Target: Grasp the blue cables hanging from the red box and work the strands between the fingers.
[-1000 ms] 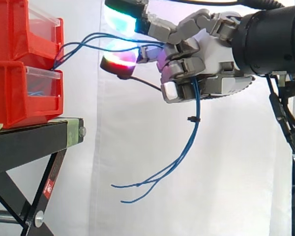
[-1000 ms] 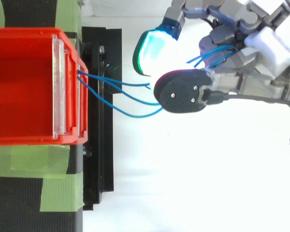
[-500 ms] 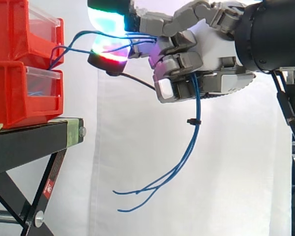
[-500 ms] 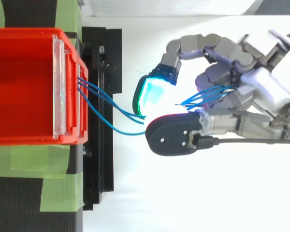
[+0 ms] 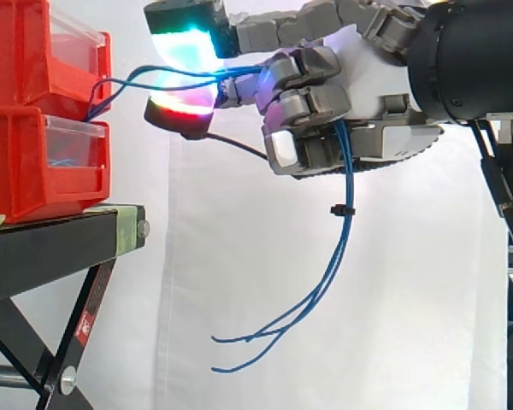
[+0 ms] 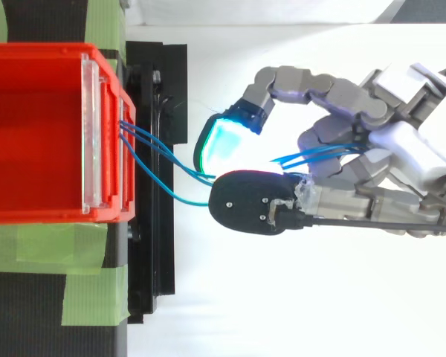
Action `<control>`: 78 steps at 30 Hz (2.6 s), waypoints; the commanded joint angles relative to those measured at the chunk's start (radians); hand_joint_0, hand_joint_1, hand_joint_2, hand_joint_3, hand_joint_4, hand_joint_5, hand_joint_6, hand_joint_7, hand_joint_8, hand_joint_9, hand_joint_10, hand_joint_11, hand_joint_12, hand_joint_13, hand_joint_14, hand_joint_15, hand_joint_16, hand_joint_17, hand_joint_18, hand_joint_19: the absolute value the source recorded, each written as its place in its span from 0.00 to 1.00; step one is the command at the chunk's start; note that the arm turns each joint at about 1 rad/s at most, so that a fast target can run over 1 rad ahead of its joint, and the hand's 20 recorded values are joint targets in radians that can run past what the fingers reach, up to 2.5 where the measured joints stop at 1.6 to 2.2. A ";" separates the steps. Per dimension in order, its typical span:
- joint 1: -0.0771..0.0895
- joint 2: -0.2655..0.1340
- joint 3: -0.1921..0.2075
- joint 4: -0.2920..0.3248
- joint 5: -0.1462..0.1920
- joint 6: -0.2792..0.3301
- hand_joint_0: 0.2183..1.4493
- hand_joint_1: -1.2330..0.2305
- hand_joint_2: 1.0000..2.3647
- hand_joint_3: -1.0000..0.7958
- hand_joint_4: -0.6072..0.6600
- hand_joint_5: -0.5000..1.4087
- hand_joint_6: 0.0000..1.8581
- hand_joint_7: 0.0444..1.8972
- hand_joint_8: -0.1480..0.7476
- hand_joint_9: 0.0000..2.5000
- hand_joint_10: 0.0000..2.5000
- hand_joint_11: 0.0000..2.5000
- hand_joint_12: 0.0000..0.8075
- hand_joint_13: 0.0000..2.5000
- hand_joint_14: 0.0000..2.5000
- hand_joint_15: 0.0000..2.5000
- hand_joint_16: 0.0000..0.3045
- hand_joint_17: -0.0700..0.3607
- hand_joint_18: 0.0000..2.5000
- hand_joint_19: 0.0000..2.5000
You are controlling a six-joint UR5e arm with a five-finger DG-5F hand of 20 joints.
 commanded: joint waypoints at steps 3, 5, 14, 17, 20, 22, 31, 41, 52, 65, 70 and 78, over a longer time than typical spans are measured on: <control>0.000 0.000 0.000 0.000 0.002 0.022 0.50 0.41 0.01 0.37 0.68 0.47 0.00 0.75 0.77 0.53 1.00 1.00 0.83 0.68 1.00 0.77 0.66 0.51 0.78 0.29; 0.000 0.000 0.000 0.000 0.000 0.027 0.51 0.39 0.01 0.39 0.68 0.45 0.04 0.74 0.77 0.53 1.00 1.00 0.83 0.68 1.00 0.77 0.66 0.51 0.78 0.29; 0.005 0.000 -0.001 0.015 -0.012 0.037 0.57 0.30 0.01 0.37 0.63 0.27 0.34 0.61 0.77 0.53 1.00 1.00 0.83 0.68 1.00 0.77 0.66 0.51 0.78 0.29; 0.008 0.000 0.000 0.008 -0.034 0.037 0.59 0.29 0.01 0.30 0.63 0.23 0.39 0.59 0.77 0.53 1.00 1.00 0.83 0.68 1.00 0.77 0.66 0.51 0.78 0.29; 0.008 0.000 -0.001 0.002 -0.054 0.037 0.55 0.26 0.01 0.13 0.64 0.20 0.40 0.59 0.77 0.53 1.00 1.00 0.83 0.68 1.00 0.77 0.66 0.51 0.78 0.29; 0.008 0.000 -0.001 -0.006 -0.072 0.039 0.55 0.25 0.00 0.04 0.64 0.20 0.40 0.59 0.77 0.53 1.00 1.00 0.83 0.68 1.00 0.77 0.66 0.51 0.78 0.29; 0.008 0.000 -0.001 -0.011 -0.084 0.042 0.70 0.32 0.01 0.42 0.64 0.23 0.58 0.53 0.77 0.53 1.00 1.00 0.83 0.68 1.00 0.77 0.66 0.51 0.78 0.29; 0.008 0.000 -0.001 -0.011 -0.083 0.057 0.47 0.31 0.00 0.00 0.67 0.24 0.48 0.58 0.77 0.53 1.00 1.00 0.83 0.68 1.00 0.77 0.66 0.51 0.78 0.29; 0.008 0.000 0.000 -0.041 -0.080 0.092 0.64 0.32 0.01 0.28 0.66 0.26 0.49 0.57 0.77 0.53 1.00 1.00 0.83 0.68 1.00 0.77 0.66 0.51 0.78 0.29; 0.008 0.000 -0.001 -0.044 -0.078 0.103 0.78 0.37 0.11 0.62 0.63 0.32 0.53 0.55 0.77 0.53 1.00 1.00 0.83 0.68 1.00 0.77 0.66 0.51 0.78 0.29; 0.008 0.000 -0.001 -0.048 -0.078 0.109 0.42 0.38 0.37 0.41 0.67 0.39 0.31 0.61 0.77 0.53 1.00 1.00 0.83 0.68 1.00 0.77 0.66 0.51 0.78 0.29; 0.008 0.000 0.000 -0.044 -0.078 0.120 0.70 0.41 0.31 0.62 0.62 0.55 0.01 0.71 0.77 0.53 1.00 1.00 0.83 0.68 1.00 0.77 0.66 0.51 0.78 0.29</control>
